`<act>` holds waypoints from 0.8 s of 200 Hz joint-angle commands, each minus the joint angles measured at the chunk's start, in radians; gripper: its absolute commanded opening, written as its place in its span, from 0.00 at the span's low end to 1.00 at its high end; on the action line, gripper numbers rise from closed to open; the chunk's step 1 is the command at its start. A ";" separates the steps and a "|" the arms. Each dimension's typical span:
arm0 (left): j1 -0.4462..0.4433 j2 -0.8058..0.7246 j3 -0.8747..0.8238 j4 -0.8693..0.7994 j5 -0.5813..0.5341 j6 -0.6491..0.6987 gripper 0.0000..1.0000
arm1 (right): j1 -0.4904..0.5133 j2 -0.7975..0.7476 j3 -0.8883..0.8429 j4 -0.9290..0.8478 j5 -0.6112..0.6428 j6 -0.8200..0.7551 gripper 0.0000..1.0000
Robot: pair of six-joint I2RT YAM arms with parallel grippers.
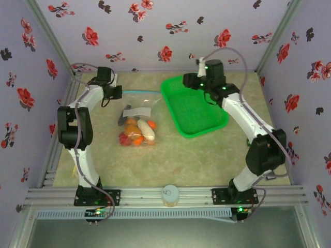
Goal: Place the food in the zip-top bag and seal the zipper
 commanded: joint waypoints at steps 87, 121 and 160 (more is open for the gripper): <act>0.143 -0.108 -0.147 0.300 0.198 -0.261 0.35 | -0.249 0.035 -0.249 -0.039 -0.035 0.074 0.67; 0.204 -0.256 -0.267 0.403 0.236 -0.311 0.34 | -0.250 0.049 -0.246 -0.029 -0.020 0.077 0.67; 0.196 -0.535 -0.538 0.485 0.234 -0.323 0.34 | -0.256 0.067 -0.270 -0.022 0.024 0.093 0.67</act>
